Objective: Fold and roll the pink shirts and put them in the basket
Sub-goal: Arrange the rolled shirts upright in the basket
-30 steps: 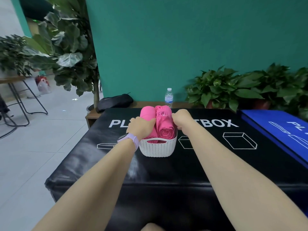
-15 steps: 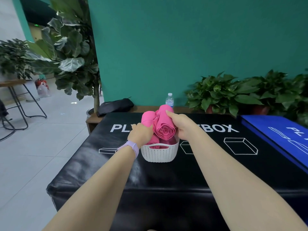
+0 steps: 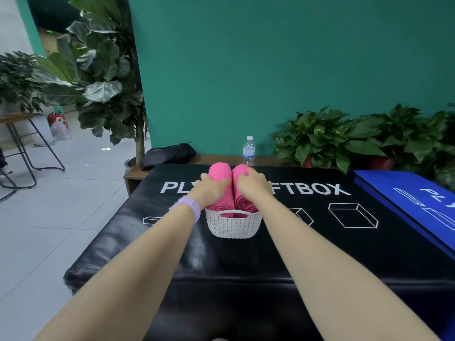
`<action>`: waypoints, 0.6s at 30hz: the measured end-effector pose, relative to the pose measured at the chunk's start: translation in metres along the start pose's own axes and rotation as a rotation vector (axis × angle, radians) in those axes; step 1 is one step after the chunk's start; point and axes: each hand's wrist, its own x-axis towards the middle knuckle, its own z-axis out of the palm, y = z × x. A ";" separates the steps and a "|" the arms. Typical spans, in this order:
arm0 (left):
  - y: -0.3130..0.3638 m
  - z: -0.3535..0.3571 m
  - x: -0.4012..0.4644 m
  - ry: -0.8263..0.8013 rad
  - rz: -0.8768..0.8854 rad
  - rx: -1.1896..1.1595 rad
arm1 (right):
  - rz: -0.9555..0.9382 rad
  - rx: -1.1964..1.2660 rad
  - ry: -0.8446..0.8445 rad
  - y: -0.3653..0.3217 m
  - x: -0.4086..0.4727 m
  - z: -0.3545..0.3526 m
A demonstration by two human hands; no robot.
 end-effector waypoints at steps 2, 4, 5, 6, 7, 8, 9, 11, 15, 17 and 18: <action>0.004 -0.011 -0.001 -0.046 -0.013 0.016 | -0.058 -0.105 0.007 0.003 0.000 0.003; 0.009 -0.018 -0.001 -0.063 0.044 0.056 | -0.082 -0.110 0.004 0.004 0.004 -0.005; 0.011 -0.018 0.000 -0.065 0.092 0.083 | -0.093 -0.118 -0.001 0.004 0.006 -0.008; 0.014 -0.017 0.000 -0.051 0.131 0.137 | -0.103 -0.138 -0.006 0.003 0.008 -0.011; 0.016 -0.017 0.002 -0.033 0.156 0.184 | -0.116 -0.166 -0.013 0.002 0.008 -0.012; 0.019 -0.017 0.005 -0.029 0.161 0.212 | -0.127 -0.187 -0.020 0.001 0.009 -0.012; 0.019 -0.016 0.008 -0.023 0.166 0.219 | -0.133 -0.203 -0.031 0.000 0.010 -0.011; 0.019 -0.012 0.013 -0.057 0.141 0.257 | -0.140 -0.244 -0.076 0.001 0.015 -0.009; 0.010 0.003 0.021 0.082 0.195 0.313 | -0.184 -0.163 -0.200 0.014 0.026 0.000; 0.007 0.011 0.035 0.028 0.250 0.179 | -0.203 -0.097 -0.224 0.021 0.041 0.004; 0.008 0.013 0.043 -0.005 0.237 0.120 | -0.213 -0.097 -0.233 0.022 0.049 0.004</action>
